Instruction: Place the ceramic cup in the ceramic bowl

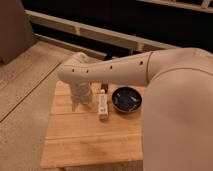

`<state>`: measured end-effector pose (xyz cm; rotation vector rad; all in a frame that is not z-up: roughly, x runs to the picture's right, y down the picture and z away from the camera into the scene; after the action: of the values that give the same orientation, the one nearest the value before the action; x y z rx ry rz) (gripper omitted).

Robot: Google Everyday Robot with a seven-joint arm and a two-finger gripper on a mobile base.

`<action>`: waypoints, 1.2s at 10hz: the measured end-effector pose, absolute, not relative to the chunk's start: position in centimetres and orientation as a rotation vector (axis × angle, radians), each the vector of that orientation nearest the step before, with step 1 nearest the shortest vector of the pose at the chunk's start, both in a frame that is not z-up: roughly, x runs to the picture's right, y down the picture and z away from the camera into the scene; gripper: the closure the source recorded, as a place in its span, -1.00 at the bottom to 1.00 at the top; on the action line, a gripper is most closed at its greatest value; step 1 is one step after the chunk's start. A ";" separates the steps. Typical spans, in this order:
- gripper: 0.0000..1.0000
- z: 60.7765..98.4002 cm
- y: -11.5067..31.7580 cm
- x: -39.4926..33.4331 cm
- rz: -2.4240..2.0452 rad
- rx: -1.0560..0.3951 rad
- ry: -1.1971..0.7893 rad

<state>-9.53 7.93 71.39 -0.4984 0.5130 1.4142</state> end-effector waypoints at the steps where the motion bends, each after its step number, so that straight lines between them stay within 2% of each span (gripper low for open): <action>1: -0.30 72.2 6.2 -8.9 1.398 -0.464 0.490; 6: -0.30 76.2 -0.4 -8.3 1.388 -0.436 0.253; 12: -0.30 81.3 -2.3 -8.6 1.303 -0.530 0.235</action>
<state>-8.63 -2.34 81.26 -0.5301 0.2347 1.3032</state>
